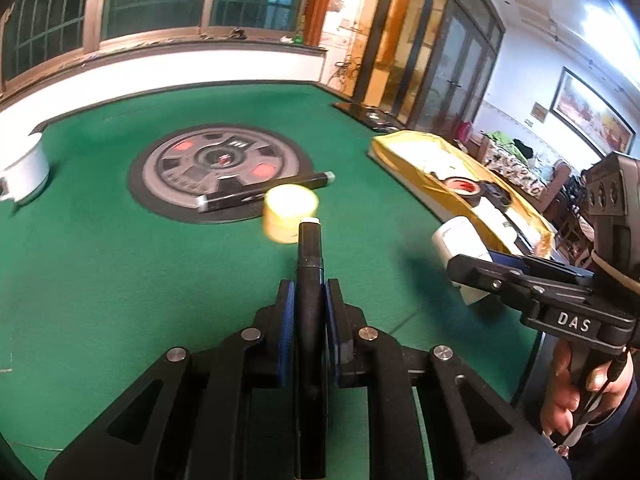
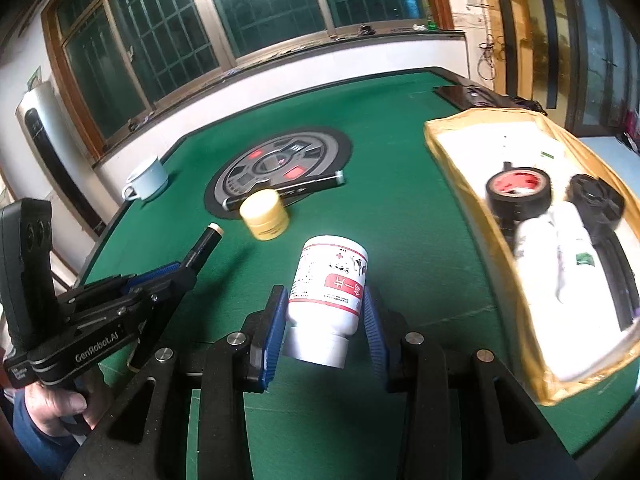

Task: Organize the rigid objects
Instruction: 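Carry the red-labeled bottle with the right gripper while the left gripper carries the marker to the tray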

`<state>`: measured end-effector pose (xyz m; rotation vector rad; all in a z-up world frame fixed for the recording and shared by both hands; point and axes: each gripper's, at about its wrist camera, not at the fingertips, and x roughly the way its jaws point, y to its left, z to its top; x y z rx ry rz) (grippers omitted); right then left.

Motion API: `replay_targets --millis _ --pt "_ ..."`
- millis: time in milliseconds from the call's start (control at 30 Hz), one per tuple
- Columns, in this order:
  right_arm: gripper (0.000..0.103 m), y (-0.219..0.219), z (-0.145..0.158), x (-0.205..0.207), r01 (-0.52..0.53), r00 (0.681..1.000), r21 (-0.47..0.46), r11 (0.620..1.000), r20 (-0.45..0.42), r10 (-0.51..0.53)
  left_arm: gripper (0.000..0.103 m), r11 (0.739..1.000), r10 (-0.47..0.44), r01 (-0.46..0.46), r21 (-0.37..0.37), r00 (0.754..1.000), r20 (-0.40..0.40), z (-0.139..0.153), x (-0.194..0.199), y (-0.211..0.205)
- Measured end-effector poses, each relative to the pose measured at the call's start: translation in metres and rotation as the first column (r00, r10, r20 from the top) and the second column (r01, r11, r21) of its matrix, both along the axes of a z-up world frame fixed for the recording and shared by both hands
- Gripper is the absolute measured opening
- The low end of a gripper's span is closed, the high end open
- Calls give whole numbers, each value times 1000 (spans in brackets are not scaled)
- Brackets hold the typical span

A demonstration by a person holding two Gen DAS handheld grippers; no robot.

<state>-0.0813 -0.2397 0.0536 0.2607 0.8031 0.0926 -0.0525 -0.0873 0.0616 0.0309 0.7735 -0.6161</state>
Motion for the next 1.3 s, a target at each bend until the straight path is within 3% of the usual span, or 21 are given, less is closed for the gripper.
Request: replay_targets --millis 400,800,1300 --pt "34 -62 15 -27 98 993 72 993 56 -102 12 996 -84 84 12 996 19 23 -11 -59" --pt "34 -143 34 -52 243 964 109 964 87 -253 12 984 -177 177 -11 984 29 49 0 -140" --pt "34 -192 31 -41 276 959 93 957 37 -281 12 989 -129 123 -76 989 -74 40 78 -222"
